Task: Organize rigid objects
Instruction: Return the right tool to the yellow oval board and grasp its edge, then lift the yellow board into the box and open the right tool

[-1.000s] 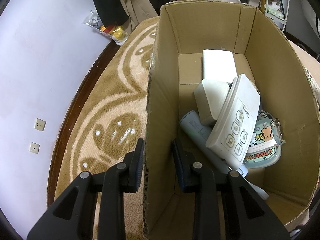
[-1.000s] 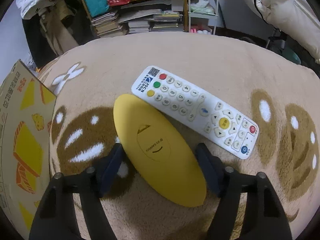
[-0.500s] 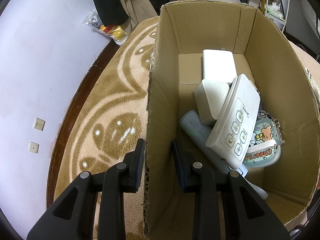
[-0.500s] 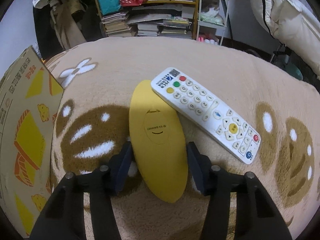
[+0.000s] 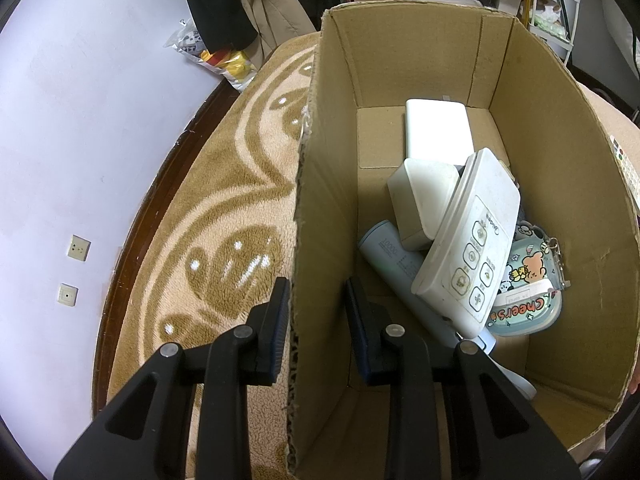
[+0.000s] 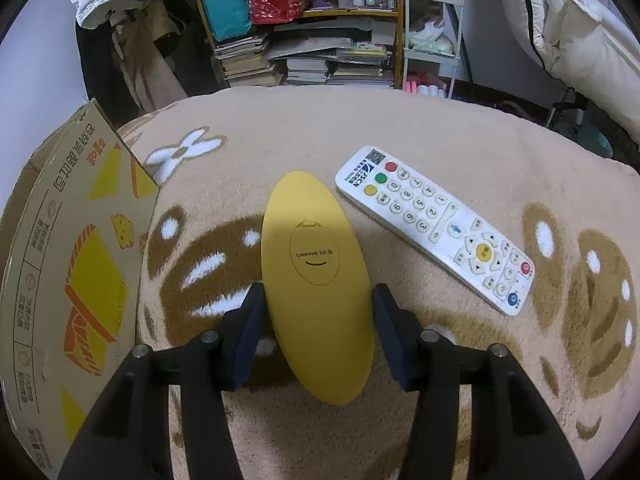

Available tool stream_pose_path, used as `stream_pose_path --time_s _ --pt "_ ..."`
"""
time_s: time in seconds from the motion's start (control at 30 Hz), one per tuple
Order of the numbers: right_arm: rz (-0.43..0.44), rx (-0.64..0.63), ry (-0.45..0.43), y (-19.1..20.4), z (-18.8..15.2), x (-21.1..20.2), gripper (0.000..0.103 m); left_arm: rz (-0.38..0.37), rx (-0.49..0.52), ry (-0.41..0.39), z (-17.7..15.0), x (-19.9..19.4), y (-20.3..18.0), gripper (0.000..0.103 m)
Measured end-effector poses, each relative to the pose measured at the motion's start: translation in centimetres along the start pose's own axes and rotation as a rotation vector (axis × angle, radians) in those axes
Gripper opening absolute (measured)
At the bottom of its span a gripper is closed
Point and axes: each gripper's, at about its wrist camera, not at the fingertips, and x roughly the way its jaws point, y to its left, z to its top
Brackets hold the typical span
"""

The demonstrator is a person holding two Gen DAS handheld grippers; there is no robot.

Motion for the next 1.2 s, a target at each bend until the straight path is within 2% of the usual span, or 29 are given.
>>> stream_pose_path --time_s 0.47,0.9,0.93,0.97,1.03,1.07,1.2 --pt "0.025 0.016 -0.061 0.8 0.6 -2.3 0.055 0.002 -0.002 0.001 0.0 -0.1 -0.1 0.028" --pt "0.032 0.021 -0.059 0.9 0.7 -2.4 0.054 0.005 0.0 0.002 0.1 -0.1 -0.1 0.028" --pt "0.035 0.022 -0.064 0.9 0.8 -2.6 0.045 0.005 -0.001 0.002 0.1 -0.1 -0.1 0.028" --pt "0.035 0.022 -0.065 0.8 0.8 -2.8 0.015 0.004 -0.002 0.002 0.1 -0.1 -0.1 0.028" --pt "0.054 0.043 -0.057 0.6 1.0 -3.0 0.012 0.001 -0.005 0.004 0.1 -0.1 -0.1 0.028" --pt "0.063 0.046 -0.071 0.5 0.9 -3.2 0.007 -0.001 -0.007 0.004 0.1 -0.1 -0.1 0.028" --pt "0.045 0.013 -0.044 1.0 0.6 -2.2 0.007 0.0 -0.006 0.004 0.1 0.0 0.0 0.028"
